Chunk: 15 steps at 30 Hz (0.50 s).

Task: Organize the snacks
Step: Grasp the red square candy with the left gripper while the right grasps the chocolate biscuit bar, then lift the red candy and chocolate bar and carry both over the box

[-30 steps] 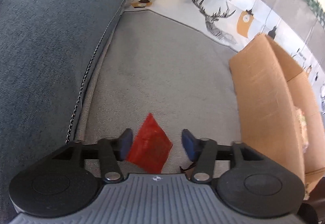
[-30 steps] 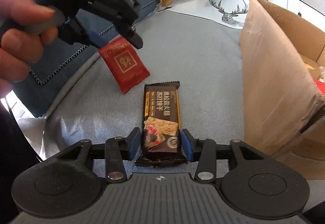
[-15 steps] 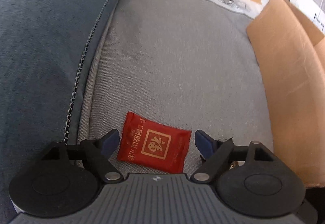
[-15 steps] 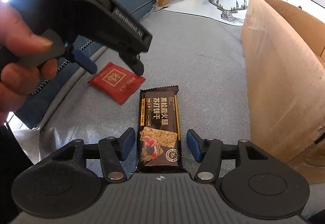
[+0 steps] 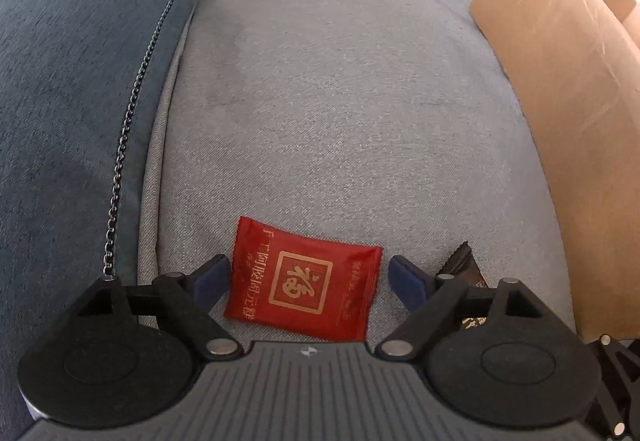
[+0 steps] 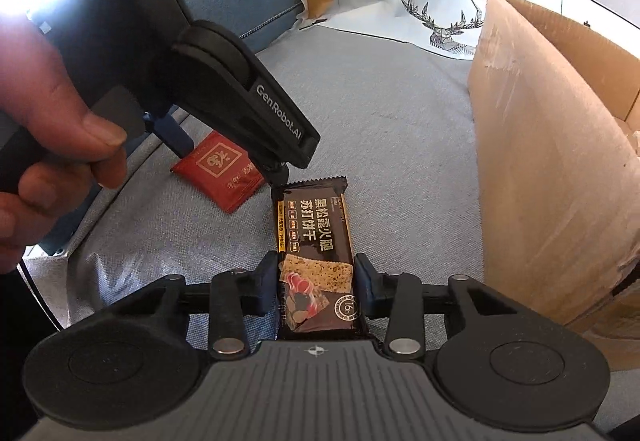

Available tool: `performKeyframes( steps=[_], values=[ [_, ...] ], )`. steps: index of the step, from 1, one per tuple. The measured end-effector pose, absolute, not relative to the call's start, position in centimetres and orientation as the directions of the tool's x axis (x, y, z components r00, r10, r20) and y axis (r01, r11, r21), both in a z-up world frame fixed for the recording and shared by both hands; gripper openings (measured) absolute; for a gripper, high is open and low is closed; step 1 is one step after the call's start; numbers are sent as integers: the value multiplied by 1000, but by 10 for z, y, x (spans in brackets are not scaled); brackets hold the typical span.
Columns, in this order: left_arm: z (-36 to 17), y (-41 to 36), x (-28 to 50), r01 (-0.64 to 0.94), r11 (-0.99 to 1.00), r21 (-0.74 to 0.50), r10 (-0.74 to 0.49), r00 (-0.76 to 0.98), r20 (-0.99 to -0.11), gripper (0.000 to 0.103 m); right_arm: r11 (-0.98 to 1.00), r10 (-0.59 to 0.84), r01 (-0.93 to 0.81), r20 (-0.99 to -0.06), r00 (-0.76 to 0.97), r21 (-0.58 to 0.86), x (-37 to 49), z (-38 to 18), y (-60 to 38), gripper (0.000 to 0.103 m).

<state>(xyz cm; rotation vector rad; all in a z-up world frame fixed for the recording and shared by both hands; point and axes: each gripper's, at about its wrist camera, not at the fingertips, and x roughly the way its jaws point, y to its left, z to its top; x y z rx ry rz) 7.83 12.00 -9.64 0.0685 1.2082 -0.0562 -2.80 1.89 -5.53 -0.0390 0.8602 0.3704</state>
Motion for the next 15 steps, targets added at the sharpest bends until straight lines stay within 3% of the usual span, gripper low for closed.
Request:
performKeyframes(
  steps=[8,15],
  values=[
    [-89,118,72,92,996,16,-21,389,-921,66,941,294,-321,-733,614,108,-32,-51,19,41],
    [-70,124,65,57,998,-18,-42,467,-883,64,942,298,-317,-701,648,107,-41,-41,16,41]
  ],
)
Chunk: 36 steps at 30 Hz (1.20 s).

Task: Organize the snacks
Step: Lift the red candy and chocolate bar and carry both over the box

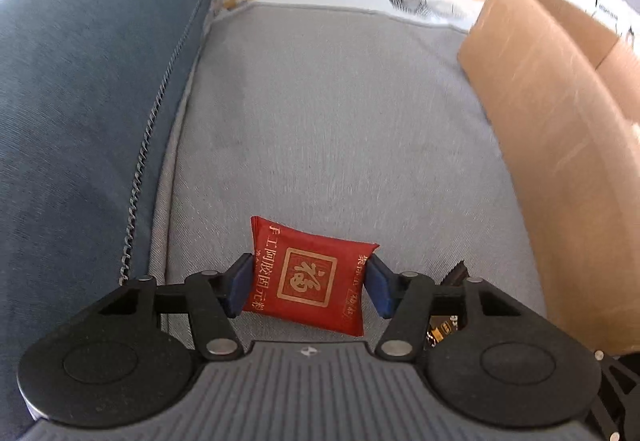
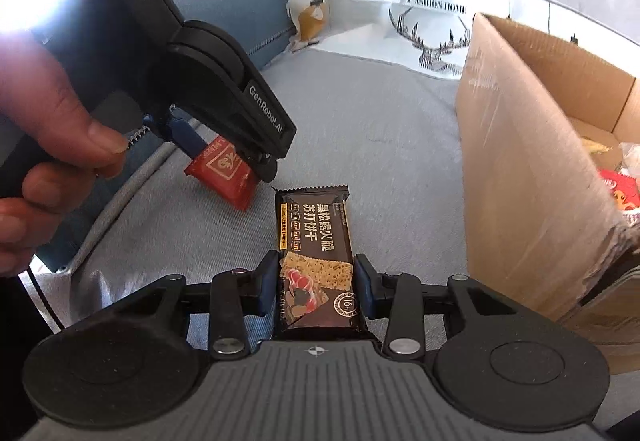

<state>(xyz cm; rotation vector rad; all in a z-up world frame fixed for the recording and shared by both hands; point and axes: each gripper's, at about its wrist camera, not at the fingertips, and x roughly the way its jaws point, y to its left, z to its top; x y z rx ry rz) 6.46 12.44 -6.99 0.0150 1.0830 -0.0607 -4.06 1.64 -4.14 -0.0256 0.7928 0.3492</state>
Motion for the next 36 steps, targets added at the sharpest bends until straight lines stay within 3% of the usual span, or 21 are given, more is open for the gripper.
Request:
performKeyframes(
  steps=[6,11,20,25,36],
  values=[
    [-39,123,46,57,998,-22,-51,593,-803,64,939,301,-334,-664,685,81,-53,-25,17,41],
    [-2,119,11,67,995,-75,-100,737,-669,64,936,315,-345,-618,720,74,-66,-4,14,41],
    [44,120,-47,89,970,-228,-181,888,-423,64,934,336,-357,-434,836,36,-106,64,-21,41],
    [45,113,-43,94,960,-265,-201,890,-410,64,957,278,-288,-362,890,29,-113,90,-60,41],
    [43,65,-34,195,956,-221,-268,885,-380,64,994,80,-96,-230,970,-60,-62,124,-176,41]
  ],
)
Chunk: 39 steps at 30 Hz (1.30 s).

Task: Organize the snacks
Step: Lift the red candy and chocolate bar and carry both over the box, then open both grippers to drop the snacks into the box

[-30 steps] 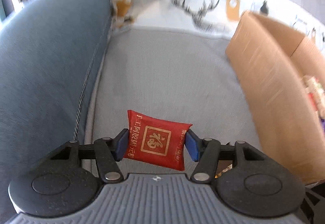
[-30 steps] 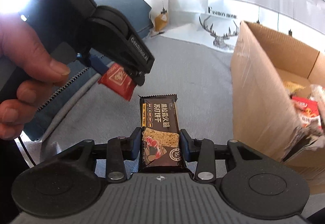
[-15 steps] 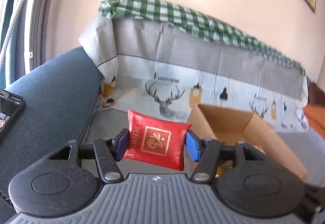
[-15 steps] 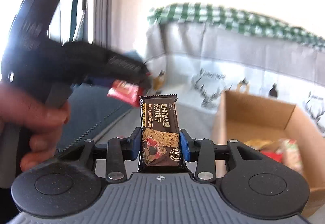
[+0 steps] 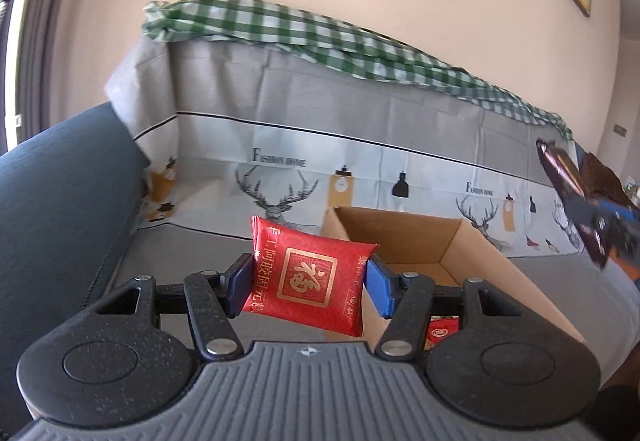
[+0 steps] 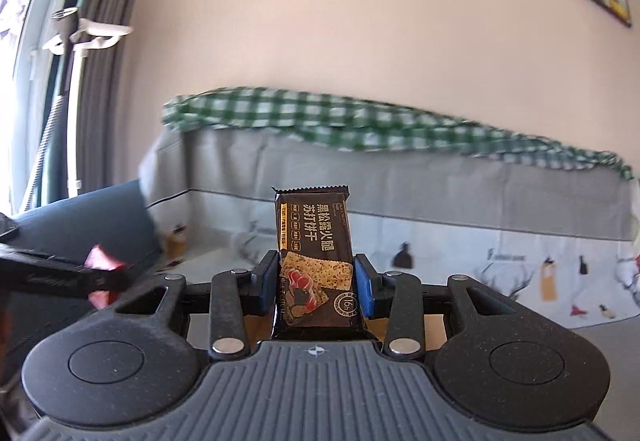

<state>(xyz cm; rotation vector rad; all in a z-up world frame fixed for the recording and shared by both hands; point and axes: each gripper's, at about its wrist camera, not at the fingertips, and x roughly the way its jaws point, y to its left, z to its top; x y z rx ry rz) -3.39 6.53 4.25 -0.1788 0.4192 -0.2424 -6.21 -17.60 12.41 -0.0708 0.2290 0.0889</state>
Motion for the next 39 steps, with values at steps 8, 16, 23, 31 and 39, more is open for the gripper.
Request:
performKeyframes(
  steps=[8,16,23,31,39],
  values=[
    [42,27,-26,257,955,-149,-293,895,-337,65,999,-9,23,-305,952,42,-46,94,-233,41],
    [41,-3,-14,289,944,-157,-325,892,-314,65,1000,-21,23,-289,957,5,-45,91,-229,41],
    [36,-33,5,330,934,-139,-358,882,-308,65,1000,-22,22,-296,955,-5,-39,88,-229,41],
    [32,-54,18,354,923,-153,-385,873,-301,65,999,-29,38,-302,953,25,-31,85,-232,41],
    [34,-67,25,371,911,-182,-410,868,-282,65,999,-14,23,-298,954,28,-27,83,-225,41]
  ],
)
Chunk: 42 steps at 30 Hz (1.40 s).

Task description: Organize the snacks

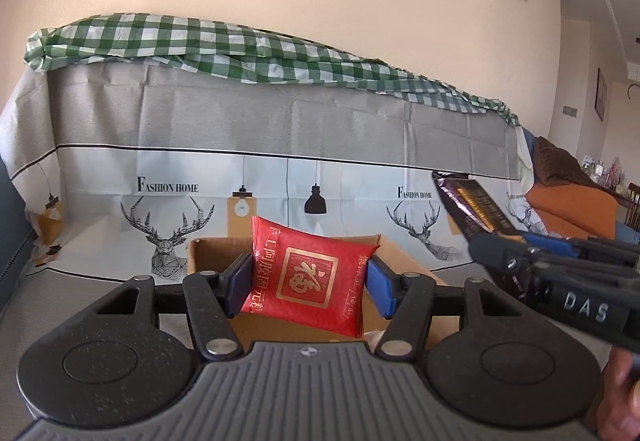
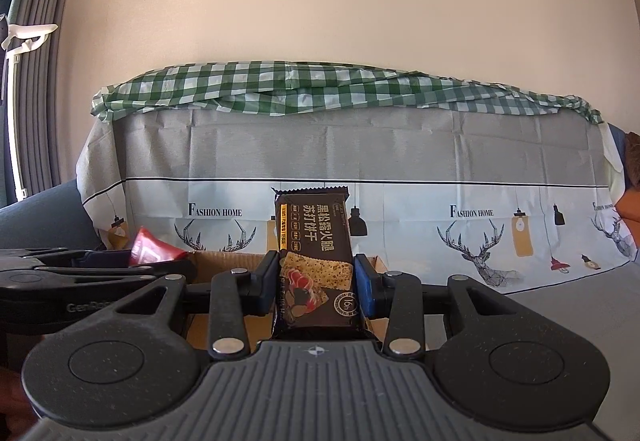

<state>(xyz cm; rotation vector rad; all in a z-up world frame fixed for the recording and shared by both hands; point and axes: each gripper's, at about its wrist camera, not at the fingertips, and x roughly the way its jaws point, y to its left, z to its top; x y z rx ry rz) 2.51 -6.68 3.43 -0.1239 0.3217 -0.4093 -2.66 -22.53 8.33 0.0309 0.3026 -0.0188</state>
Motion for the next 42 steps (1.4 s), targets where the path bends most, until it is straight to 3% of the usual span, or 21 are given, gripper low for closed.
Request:
performKeyframes(
  steps=[5,9,16,19,21,30,36,42],
  values=[
    [35,-72,29,385,901,-198,-428,862,-270,66,999,-22,28,-297,954,18,-24,82,-222,41],
    [33,-69,38,357,908,-219,-411,861,-300,88,995,-99,101,-313,945,-9,-20,78,-225,78],
    [36,-58,39,339,915,-218,-393,871,-294,92,990,-107,129,-314,943,50,-21,79,-238,94],
    [39,-53,34,332,922,-200,-378,883,-278,103,991,-105,124,-303,947,42,-25,80,-234,98],
    [40,-49,30,328,925,-191,-370,889,-268,102,992,-104,121,-289,952,41,-29,82,-232,102],
    [38,-29,-1,296,948,-120,-318,902,-291,102,986,-121,146,-268,956,75,-48,87,-233,102],
    [33,-14,-23,262,962,-83,-274,886,-375,103,991,-98,118,-287,953,56,-61,87,-227,102],
    [24,2,-56,213,966,-149,-258,854,-451,103,988,-101,133,-327,940,76,-83,82,-229,102]
  ],
)
